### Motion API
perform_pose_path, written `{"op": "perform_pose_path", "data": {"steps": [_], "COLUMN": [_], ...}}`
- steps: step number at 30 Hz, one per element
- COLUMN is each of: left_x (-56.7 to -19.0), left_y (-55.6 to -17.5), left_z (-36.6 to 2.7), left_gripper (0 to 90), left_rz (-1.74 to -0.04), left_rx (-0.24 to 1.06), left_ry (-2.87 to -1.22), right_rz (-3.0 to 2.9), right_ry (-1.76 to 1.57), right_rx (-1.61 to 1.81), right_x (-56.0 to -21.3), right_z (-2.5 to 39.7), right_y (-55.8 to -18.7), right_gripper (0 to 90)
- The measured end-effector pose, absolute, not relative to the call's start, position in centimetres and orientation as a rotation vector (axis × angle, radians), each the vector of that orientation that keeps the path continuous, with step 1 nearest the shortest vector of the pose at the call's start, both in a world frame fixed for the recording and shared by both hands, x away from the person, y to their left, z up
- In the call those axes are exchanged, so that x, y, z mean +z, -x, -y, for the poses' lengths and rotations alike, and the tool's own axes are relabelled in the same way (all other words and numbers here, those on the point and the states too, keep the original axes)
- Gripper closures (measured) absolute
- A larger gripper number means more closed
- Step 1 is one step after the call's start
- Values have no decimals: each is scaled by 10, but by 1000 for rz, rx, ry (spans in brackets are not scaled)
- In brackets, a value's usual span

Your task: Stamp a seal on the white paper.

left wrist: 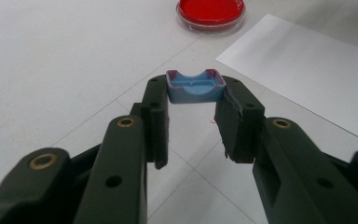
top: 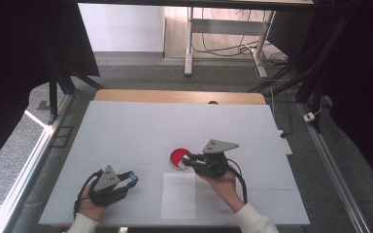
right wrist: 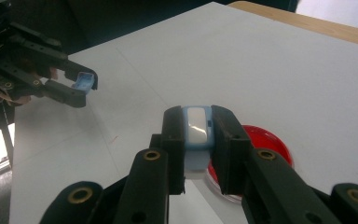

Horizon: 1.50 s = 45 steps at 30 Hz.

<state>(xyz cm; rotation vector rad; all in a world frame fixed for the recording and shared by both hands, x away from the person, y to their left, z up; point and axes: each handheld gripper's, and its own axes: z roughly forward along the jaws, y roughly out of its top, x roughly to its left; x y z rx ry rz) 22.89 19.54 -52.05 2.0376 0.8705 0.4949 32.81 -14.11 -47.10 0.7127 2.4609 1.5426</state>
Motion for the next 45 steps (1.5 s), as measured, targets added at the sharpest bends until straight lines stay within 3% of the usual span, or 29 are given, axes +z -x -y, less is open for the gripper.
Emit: {"op": "perform_pose_path", "data": {"steps": [45], "left_x": [-521], "left_y": [-229], "left_z": [-196], "left_gripper": [654], "left_rz": [-868], "left_rx": [485], "left_ry": [-2044], "right_rz": [-2654], "right_ry": [-514], "right_rx": [1364], "right_x": [-487], "right_z": [127], "right_y": [-291], "right_gripper": [751]}}
